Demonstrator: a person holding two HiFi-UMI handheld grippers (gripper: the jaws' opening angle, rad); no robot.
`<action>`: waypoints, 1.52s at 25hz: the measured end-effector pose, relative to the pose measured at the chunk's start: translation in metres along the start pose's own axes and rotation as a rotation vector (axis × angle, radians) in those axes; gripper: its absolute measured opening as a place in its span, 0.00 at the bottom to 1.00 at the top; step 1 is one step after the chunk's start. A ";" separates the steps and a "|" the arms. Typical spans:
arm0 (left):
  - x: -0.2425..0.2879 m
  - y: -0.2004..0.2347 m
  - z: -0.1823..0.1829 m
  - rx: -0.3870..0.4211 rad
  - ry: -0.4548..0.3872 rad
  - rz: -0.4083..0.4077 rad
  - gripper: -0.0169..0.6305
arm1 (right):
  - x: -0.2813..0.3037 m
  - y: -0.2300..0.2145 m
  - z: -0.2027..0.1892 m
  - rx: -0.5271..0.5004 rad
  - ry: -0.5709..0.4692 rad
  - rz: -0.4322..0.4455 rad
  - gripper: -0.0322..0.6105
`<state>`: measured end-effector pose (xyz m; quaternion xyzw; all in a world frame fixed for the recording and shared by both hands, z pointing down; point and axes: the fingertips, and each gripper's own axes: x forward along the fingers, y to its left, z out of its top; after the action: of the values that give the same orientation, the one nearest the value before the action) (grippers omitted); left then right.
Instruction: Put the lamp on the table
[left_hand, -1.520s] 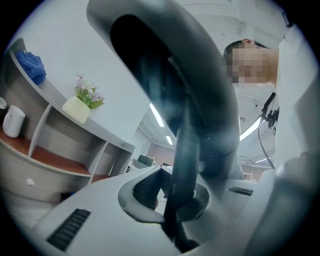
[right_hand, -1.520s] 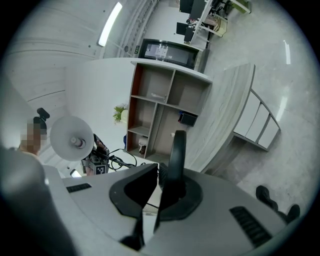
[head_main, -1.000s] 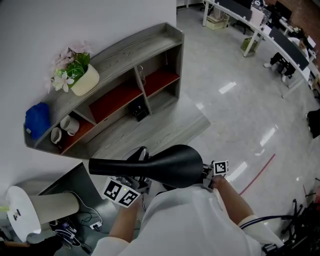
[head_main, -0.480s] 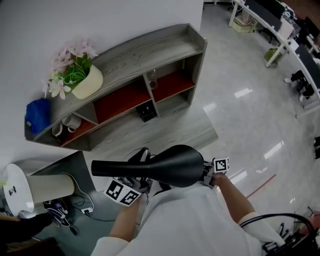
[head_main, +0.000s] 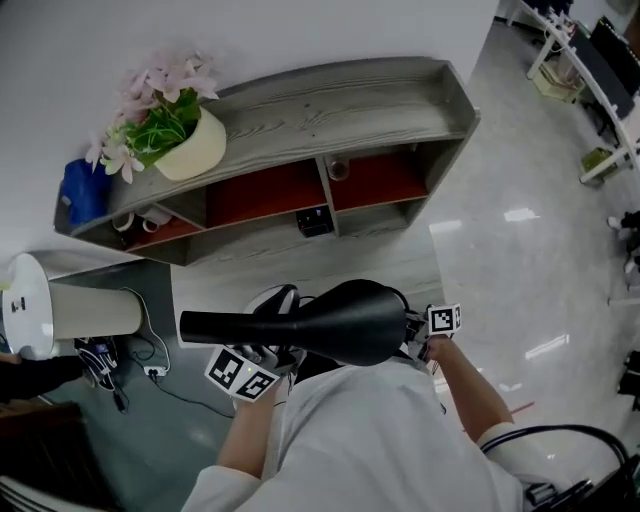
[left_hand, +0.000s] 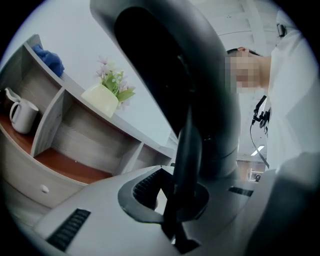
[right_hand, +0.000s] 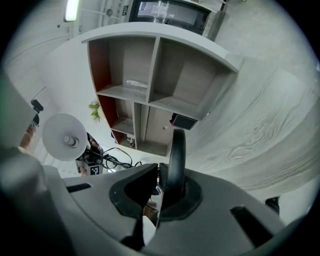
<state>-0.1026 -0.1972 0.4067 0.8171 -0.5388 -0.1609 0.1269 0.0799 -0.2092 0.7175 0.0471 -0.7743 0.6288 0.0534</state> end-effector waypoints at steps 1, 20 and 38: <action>0.000 0.004 0.001 0.006 -0.006 0.017 0.04 | 0.005 -0.003 0.005 -0.004 0.019 0.001 0.08; -0.050 0.152 -0.004 -0.023 -0.022 0.147 0.04 | 0.152 -0.050 0.016 0.034 0.139 -0.021 0.08; -0.065 0.226 -0.032 -0.026 -0.011 0.210 0.04 | 0.214 -0.107 0.031 0.007 0.181 -0.125 0.08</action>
<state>-0.3038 -0.2243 0.5302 0.7534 -0.6201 -0.1584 0.1508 -0.1180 -0.2622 0.8456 0.0385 -0.7595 0.6288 0.1622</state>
